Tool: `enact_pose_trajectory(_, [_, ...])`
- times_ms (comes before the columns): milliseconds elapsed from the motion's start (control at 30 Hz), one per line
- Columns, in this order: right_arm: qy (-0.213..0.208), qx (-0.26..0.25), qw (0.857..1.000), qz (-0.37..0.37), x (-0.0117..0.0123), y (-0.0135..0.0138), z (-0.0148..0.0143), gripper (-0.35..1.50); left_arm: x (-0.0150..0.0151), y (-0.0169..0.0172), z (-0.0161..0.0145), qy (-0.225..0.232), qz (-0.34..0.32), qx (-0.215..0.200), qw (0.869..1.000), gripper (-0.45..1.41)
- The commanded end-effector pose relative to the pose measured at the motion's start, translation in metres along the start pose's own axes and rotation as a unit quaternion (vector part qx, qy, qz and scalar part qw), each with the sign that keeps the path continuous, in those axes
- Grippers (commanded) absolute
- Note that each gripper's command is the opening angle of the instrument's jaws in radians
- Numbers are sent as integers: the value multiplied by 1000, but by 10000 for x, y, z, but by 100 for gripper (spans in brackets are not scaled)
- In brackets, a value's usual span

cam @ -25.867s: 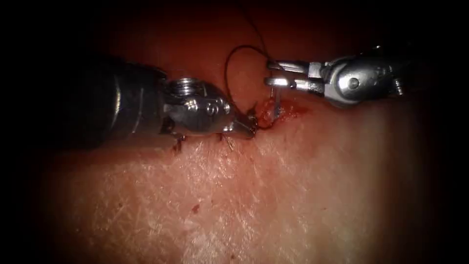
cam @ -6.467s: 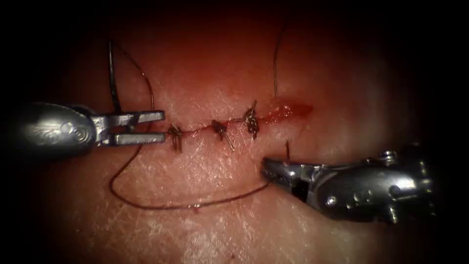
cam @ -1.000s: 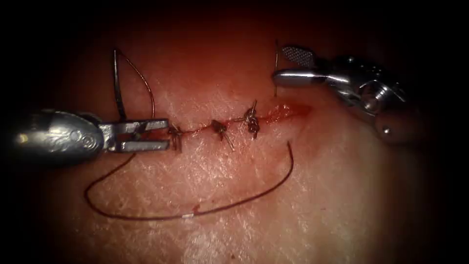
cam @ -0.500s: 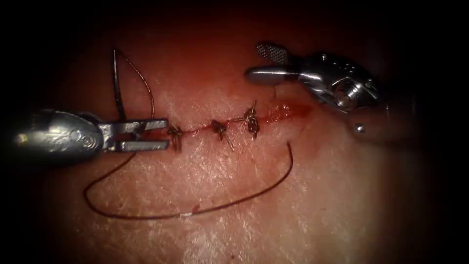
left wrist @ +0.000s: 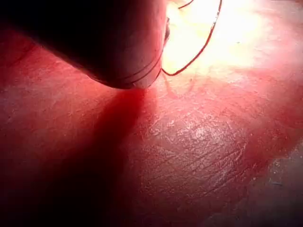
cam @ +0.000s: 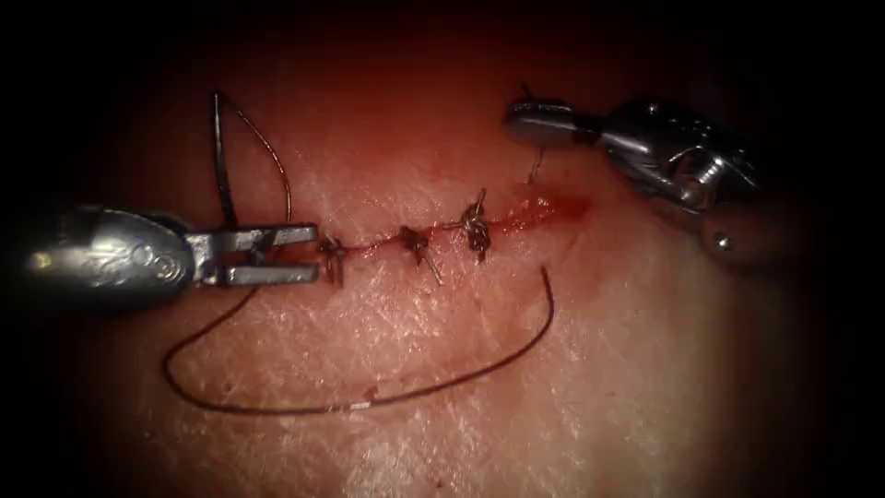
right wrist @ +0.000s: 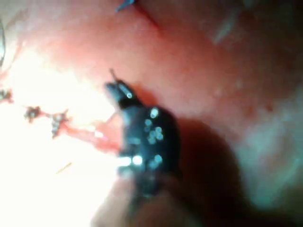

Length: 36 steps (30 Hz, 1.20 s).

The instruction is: Wound Closure

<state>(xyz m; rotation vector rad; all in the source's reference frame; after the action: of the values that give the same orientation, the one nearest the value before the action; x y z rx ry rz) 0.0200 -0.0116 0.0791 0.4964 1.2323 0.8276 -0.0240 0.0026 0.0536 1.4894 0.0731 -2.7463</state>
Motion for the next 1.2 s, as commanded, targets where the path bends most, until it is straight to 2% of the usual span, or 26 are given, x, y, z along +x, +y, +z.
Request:
enact_pose_trajectory(33, [6, 4, 1000, -5, 0, -6, 5, -35, -3, 1, 8, 1, 0, 0, 1000, -45])
enact_pose_trajectory(333, [33, 6, 999, -34, 37, -32, -12, -35, -3, 1, 8, 1, 0, 0, 1000, -45])
enact_pose_trajectory(1200, [53, 2, 997, -55, 66, -44, -20, -35, -3, 2, 8, 1, 0, 0, 1000, -45])
